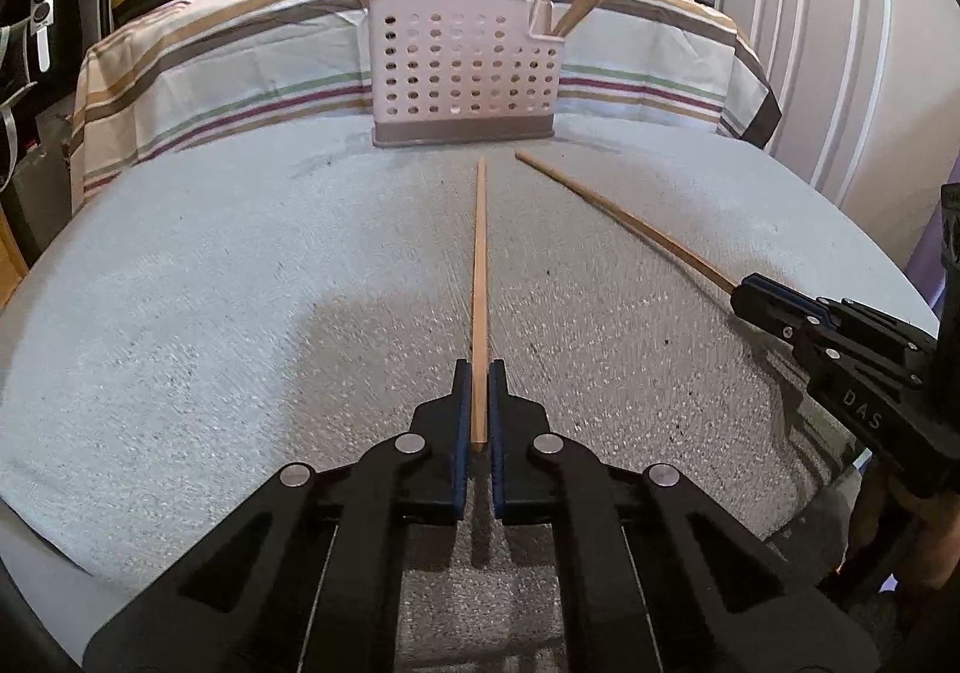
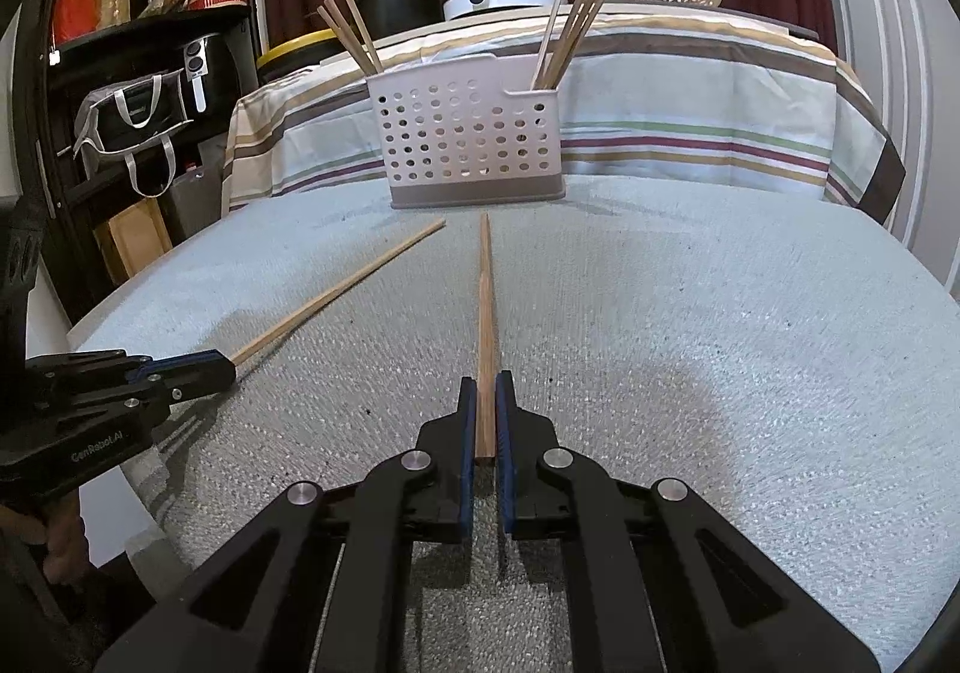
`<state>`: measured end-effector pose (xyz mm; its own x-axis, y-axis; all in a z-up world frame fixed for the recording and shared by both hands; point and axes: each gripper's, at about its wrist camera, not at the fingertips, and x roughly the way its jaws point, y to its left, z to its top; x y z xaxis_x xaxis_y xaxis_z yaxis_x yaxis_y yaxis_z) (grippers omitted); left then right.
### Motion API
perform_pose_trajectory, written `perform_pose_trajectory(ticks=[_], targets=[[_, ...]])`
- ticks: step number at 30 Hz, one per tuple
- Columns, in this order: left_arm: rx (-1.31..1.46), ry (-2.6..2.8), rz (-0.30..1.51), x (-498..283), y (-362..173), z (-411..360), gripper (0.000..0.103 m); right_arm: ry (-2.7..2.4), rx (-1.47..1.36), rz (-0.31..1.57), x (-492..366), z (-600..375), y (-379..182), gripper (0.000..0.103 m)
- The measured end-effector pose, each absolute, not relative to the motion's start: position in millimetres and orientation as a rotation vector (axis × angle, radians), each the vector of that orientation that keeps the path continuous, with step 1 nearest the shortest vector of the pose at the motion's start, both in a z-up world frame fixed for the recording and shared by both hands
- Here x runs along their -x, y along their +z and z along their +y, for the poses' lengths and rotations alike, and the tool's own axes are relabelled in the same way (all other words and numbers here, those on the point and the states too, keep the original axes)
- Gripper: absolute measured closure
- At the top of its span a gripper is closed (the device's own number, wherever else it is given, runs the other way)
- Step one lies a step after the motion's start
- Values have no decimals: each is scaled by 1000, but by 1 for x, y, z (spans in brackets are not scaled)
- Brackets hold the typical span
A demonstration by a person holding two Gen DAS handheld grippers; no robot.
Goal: Organize utensils
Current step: 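Close the right tool on a wooden chopstick while the left tool closes on the other, then lift both held chopsticks and carry them over the holder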
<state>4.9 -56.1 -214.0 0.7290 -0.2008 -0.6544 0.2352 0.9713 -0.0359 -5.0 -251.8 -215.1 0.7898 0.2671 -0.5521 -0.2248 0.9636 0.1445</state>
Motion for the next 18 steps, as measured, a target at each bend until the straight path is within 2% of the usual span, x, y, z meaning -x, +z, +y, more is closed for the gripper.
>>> perform_pose_trajectory(ticks=[18], targets=[[-71,-177,524,8,-155,-38,97,247,-84,498,16,-258,-165,96]])
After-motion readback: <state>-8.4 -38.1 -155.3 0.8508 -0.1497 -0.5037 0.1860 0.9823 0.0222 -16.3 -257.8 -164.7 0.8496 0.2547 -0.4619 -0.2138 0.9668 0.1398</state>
